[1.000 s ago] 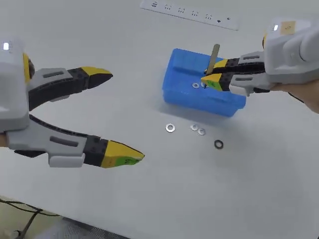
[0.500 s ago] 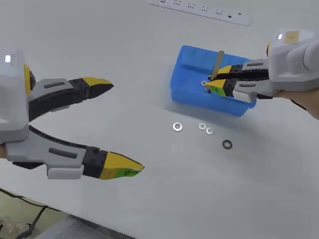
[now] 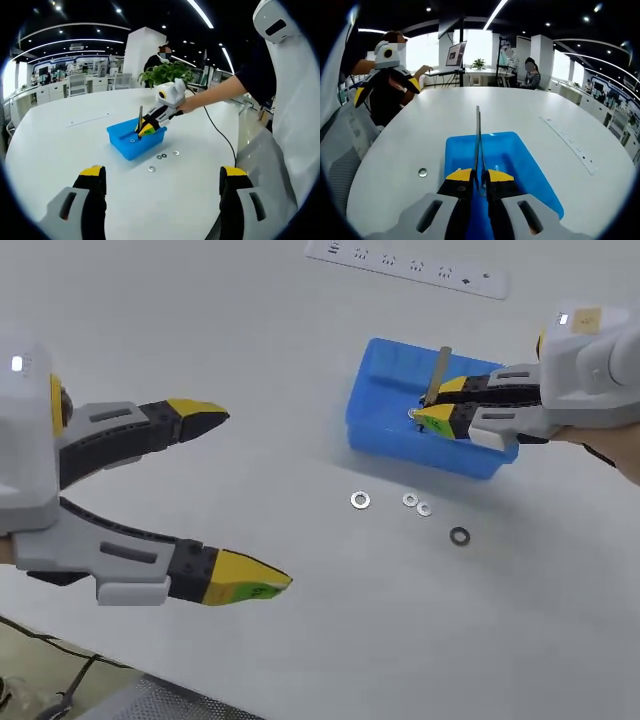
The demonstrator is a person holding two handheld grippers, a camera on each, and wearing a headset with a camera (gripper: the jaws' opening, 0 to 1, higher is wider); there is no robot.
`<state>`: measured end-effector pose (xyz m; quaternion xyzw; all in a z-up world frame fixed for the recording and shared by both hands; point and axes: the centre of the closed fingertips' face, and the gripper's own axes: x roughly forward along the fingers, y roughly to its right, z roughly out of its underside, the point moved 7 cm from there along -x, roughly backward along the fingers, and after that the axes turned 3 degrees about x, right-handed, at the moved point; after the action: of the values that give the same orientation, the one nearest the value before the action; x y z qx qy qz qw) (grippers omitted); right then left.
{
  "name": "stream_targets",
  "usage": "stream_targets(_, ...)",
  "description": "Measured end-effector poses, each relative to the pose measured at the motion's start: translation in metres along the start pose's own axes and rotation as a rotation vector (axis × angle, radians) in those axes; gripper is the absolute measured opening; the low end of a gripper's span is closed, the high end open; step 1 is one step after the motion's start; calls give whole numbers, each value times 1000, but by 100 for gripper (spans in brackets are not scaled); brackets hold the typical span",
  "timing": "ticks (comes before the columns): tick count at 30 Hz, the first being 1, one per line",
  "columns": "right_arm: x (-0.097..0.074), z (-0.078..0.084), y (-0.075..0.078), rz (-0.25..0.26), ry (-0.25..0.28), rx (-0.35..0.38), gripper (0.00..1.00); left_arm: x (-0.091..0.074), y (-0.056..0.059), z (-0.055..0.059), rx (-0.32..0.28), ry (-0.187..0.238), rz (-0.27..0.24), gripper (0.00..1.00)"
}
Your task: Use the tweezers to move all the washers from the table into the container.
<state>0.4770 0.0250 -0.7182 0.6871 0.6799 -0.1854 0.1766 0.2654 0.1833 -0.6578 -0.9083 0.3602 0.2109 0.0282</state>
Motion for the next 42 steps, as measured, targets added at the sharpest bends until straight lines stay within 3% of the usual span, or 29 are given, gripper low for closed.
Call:
stream_targets(7, -3, -2, 5, 20, 14, 18, 10, 6, -2, -2, -1, 7, 8, 99)
stream_targets(14, -4, 2, 3, 9, -6, 25, 9, 34, -25, -15, 15, 58, 4, 99)
stream_targets(18, -5, 0, 3, 0, -11, 12, 8, 51, -39, -29, 4, 135, -6, 98)
stream_targets(21, -9, -2, 3, 0, -16, 3, 8, 68, -47, -31, 3, 153, -26, 95)
stream_targets(24, -13, -4, 3, -2, -11, -6, 7, 83, -49, -40, 4, 186, -5, 93)
stream_targets(30, -12, -2, 2, -11, -7, -15, 7, 119, -60, -65, 28, 229, 49, 81)
stream_targets(31, -12, -2, 2, -16, -2, -23, 7, 123, -61, -68, 23, 236, 63, 79)
stream_targets(32, -12, -3, 1, -23, 9, -32, 7, 129, -60, -74, -12, 264, 110, 79)
stream_targets(34, -12, -4, 0, -28, 12, -36, 7, 134, -61, -78, -33, 287, 128, 75)
stream_targets(37, -12, -5, -1, -39, 13, -55, 7, 144, -66, -82, 12, 258, 139, 64)
stream_targets(40, -12, -7, -1, -44, 26, -64, 7, 150, -63, -84, 77, 232, 149, 50)
stream_targets(42, -12, -7, -2, -48, 29, -63, 7, 151, -65, -86, 88, 234, 150, 46)
